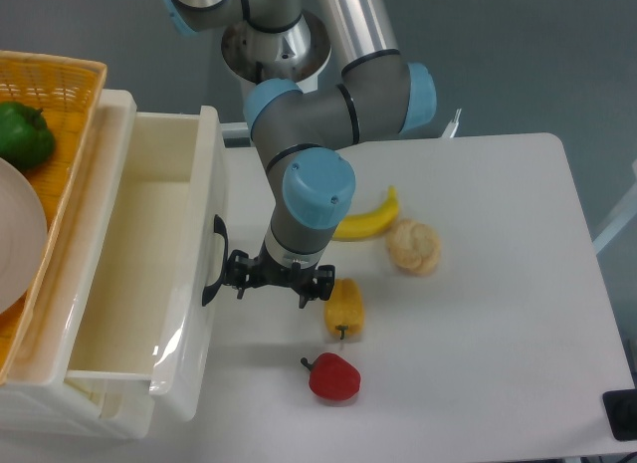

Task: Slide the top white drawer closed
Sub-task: 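Push the drawer front with the gripper to slide it shut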

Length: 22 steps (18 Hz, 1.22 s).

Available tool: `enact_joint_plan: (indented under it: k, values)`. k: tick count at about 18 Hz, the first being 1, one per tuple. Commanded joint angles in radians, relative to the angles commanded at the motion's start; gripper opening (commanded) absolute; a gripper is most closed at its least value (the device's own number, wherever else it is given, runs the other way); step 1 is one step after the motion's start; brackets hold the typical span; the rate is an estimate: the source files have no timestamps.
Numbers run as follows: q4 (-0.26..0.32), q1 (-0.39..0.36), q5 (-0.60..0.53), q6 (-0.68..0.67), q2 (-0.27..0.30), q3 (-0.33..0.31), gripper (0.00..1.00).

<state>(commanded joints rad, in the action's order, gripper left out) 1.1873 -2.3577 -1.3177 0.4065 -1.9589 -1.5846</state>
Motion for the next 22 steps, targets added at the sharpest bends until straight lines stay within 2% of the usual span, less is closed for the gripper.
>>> enact_joint_plan:
  k: [22]
  values:
    - [-0.002, 0.101, 0.000, -0.048, 0.000, 0.015, 1.00]
